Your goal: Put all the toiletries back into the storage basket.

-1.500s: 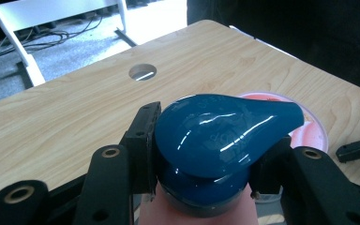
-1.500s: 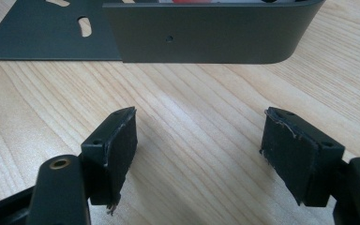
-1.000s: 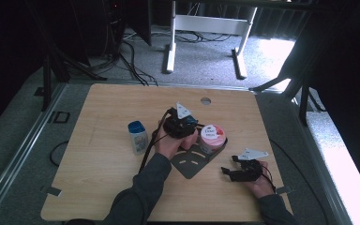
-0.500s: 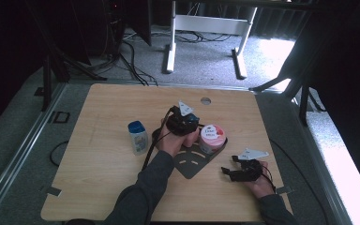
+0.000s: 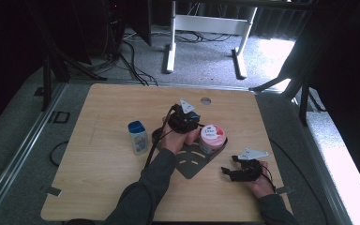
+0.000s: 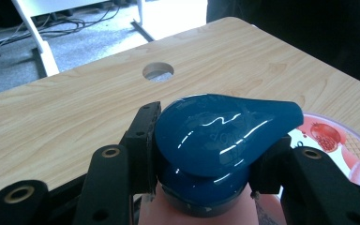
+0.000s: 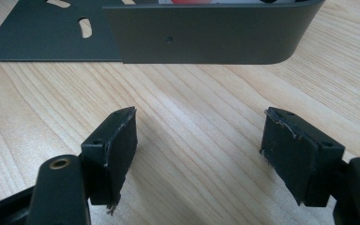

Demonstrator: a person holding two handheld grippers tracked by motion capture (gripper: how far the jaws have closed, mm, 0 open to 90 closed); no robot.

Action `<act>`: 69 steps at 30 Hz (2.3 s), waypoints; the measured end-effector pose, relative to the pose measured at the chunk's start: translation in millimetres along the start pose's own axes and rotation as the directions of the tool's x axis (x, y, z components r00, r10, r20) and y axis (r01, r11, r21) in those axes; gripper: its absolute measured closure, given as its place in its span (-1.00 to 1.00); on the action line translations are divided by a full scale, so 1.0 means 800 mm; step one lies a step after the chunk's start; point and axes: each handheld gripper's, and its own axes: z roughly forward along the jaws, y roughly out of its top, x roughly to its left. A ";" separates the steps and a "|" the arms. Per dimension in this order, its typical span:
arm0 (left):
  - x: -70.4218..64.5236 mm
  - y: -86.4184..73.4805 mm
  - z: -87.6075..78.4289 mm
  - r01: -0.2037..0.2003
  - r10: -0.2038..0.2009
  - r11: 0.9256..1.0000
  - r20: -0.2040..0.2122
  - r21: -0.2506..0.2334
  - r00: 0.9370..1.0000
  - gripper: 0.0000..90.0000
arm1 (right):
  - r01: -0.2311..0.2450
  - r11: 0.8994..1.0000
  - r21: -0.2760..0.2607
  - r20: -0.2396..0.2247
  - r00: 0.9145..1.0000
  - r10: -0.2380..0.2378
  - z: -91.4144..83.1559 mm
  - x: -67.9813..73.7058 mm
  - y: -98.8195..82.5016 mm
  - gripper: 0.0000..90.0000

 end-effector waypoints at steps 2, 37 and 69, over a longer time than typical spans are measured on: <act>-0.001 0.001 0.002 0.005 -0.005 1.000 -0.002 -0.001 1.000 0.18 | -0.001 1.000 0.000 0.000 1.000 0.001 0.000 0.000 0.000 -0.41; -0.015 0.001 0.009 0.014 -0.014 1.000 -0.032 -0.018 0.999 0.16 | 0.002 1.000 0.001 0.002 1.000 -0.002 0.000 0.000 0.000 -0.41; -0.002 -0.020 -0.040 -0.032 0.027 0.999 0.092 0.044 0.995 -0.08 | 0.006 1.000 0.003 0.006 1.000 -0.006 0.001 0.001 0.000 -0.41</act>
